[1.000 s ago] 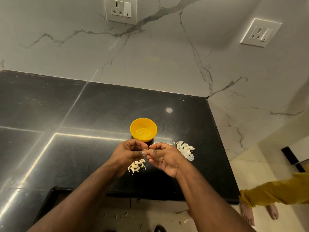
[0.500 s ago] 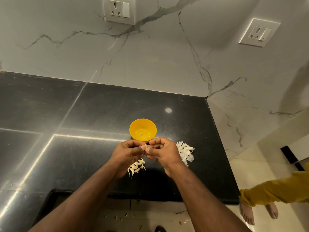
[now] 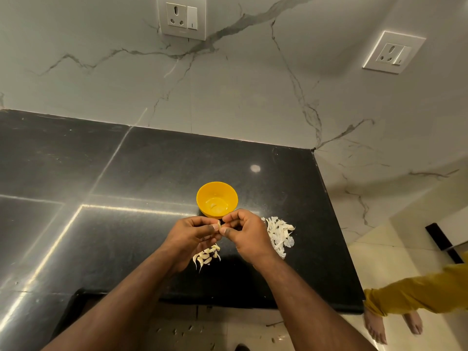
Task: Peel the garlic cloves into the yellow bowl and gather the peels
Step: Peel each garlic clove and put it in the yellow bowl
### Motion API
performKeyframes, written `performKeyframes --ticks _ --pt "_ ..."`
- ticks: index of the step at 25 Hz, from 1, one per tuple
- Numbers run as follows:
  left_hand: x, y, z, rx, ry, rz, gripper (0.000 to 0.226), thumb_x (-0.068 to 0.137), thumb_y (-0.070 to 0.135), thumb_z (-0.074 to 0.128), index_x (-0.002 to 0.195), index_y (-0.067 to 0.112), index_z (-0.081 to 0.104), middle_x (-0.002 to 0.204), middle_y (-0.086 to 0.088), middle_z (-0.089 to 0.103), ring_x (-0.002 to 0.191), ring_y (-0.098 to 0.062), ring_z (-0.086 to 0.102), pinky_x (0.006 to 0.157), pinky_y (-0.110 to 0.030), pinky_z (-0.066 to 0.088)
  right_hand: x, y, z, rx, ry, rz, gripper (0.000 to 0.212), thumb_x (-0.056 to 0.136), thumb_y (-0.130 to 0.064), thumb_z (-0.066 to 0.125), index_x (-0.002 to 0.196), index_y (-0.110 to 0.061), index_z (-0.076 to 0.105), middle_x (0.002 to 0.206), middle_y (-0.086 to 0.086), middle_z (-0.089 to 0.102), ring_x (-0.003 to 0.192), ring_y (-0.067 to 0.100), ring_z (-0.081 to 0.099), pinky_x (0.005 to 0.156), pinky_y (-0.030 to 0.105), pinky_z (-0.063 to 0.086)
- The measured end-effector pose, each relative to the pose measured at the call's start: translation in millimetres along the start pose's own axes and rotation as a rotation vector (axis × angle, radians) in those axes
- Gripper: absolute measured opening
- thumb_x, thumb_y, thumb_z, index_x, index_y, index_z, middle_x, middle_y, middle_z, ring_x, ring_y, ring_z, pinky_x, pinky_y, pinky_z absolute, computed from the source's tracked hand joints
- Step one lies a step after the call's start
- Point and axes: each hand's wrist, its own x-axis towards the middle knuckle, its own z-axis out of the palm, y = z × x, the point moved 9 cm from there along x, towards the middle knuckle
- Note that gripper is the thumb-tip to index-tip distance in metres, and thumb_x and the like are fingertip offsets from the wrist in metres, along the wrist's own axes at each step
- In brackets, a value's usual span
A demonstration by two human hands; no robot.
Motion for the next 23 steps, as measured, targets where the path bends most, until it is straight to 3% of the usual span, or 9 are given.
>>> performKeyframes --ticks 8,17,23 --pt "-3 3 1 -0.039 0.001 -0.004 0.018 0.090 0.000 0.068 0.107 -0.005 0.071 0.103 -0.026 0.073 0.090 -0.029 0.071 0.082 -0.032 0.059 -1 -5 6 -0.108 -0.026 -0.078 0.013 0.090 -0.014 0.071 0.092 -0.025 0.066 0.085 -0.004 0.068 0.081 0.010 0.065 0.079 0.038 0.058" --pt "-3 -2 2 -0.068 -0.017 -0.030 0.018 0.090 0.000 0.067 0.107 0.000 0.071 0.101 -0.022 0.074 0.093 -0.031 0.073 0.084 -0.034 0.059 -1 0 -5 -0.104 0.043 -0.066 0.012 0.091 -0.012 0.064 0.096 -0.022 0.067 0.081 -0.004 0.066 0.071 0.001 0.056 0.067 0.022 0.049" --pt "-3 -4 1 -0.075 -0.002 -0.048 0.016 0.093 -0.002 0.063 0.107 0.000 0.068 0.095 -0.019 0.075 0.089 -0.029 0.074 0.074 -0.031 0.060 0 12 -14 -0.288 0.011 -0.012 0.026 0.094 -0.009 0.057 0.108 -0.019 0.076 0.106 -0.007 0.072 0.093 0.002 0.063 0.078 0.012 0.045"
